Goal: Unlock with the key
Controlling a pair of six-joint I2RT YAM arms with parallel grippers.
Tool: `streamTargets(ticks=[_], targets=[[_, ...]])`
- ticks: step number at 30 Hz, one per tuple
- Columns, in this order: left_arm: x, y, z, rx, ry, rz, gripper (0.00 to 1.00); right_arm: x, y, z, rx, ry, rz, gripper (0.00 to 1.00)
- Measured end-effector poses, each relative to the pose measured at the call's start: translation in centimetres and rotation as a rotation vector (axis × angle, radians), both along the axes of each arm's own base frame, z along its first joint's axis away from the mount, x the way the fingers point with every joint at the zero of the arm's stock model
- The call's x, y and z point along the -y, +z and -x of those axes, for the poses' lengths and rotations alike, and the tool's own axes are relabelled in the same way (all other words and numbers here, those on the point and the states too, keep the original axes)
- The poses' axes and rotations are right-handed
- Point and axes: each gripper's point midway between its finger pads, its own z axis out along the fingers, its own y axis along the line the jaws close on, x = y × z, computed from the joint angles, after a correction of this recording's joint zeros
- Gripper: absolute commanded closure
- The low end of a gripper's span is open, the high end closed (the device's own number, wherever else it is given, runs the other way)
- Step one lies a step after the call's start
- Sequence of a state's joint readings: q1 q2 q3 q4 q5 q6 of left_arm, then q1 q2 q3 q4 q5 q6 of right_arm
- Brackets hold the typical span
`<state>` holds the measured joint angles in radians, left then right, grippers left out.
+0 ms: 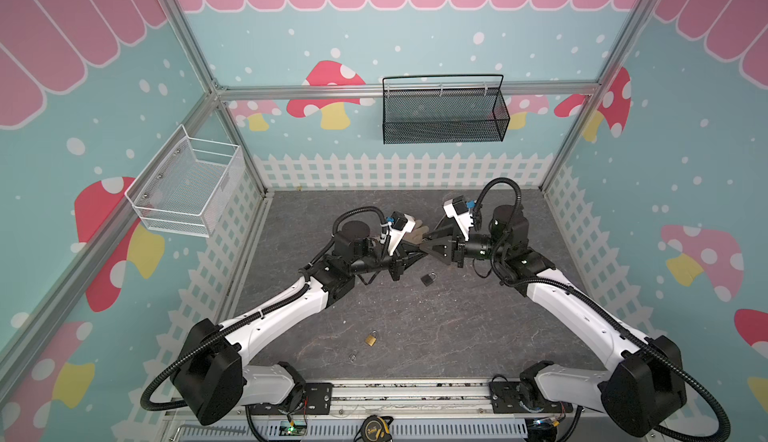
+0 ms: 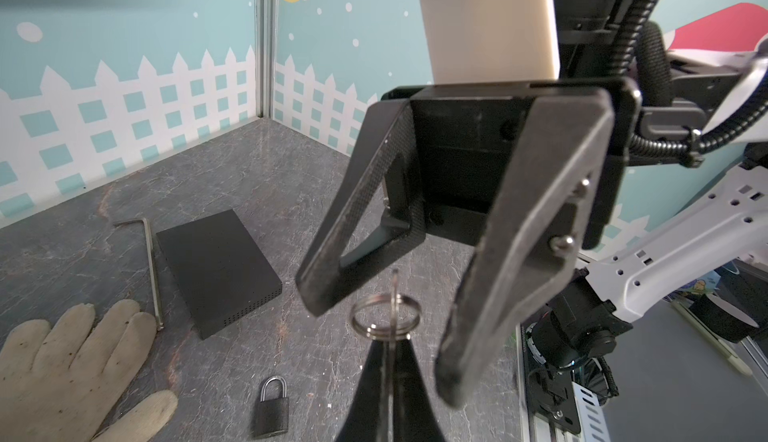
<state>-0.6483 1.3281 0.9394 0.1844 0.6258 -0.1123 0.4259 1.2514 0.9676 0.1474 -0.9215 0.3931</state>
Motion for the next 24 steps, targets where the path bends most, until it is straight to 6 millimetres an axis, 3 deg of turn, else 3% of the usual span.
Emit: streamTargets(ticks=[21,24], targets=[[0.02,-0.15,0.06,-0.011,-0.016,0.002,1.0,0.23,-0.12,0.04,0.036,0.018,-0.001,1.0],[0.03,-0.15,0.07,-0.011,-0.017,0.002,1.0,0.22,-0.13,0.05,0.036,0.019,0.0,1.0]])
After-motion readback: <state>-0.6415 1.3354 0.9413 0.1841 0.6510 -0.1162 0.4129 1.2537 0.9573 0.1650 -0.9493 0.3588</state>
